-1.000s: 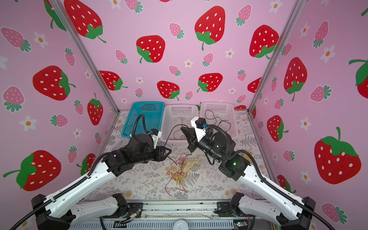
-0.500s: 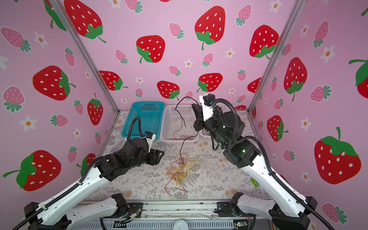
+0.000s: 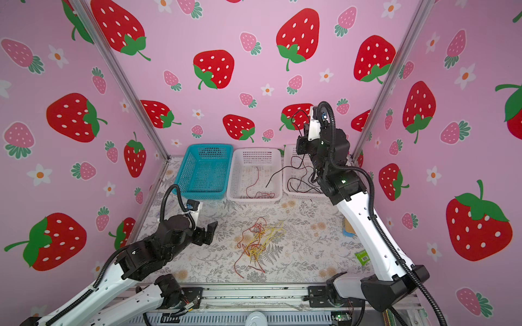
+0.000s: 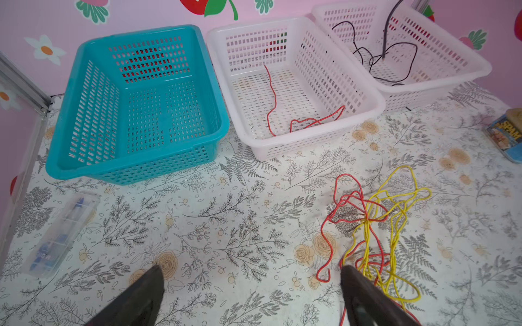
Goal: Untangle the cables
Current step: 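Carry the black wire with the right gripper while the left gripper withdraws, then lower the black wire into the farthest white basket and open the right gripper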
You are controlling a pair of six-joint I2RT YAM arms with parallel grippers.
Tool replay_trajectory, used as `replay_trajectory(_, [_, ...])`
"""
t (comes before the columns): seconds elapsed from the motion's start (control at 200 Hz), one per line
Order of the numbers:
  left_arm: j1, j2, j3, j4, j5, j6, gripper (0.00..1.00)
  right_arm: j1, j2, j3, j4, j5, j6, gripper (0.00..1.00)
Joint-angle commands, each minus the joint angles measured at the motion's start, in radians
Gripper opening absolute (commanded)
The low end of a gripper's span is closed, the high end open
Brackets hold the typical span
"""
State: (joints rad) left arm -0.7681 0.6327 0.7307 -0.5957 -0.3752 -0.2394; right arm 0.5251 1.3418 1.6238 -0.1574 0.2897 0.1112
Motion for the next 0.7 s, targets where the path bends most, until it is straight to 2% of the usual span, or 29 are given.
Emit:
replay_trajectory(0.0, [0.004, -0.047, -0.016, 0.079, -0.036, 0.02, 0.99, -0.019, 0.006, -0.018, 0.096, 0.12, 0.005, 0.0])
replay_trajectory(0.295, [0.004, -0.067, -0.035, 0.057, -0.053, 0.02, 0.99, -0.089, 0.072, -0.073, 0.232, 0.278, 0.039, 0.0])
replay_trajectory(0.695, [0.004, -0.073, -0.051, 0.066, -0.046, 0.029, 0.99, -0.142, 0.143, -0.172, 0.352, 0.346, 0.044, 0.0])
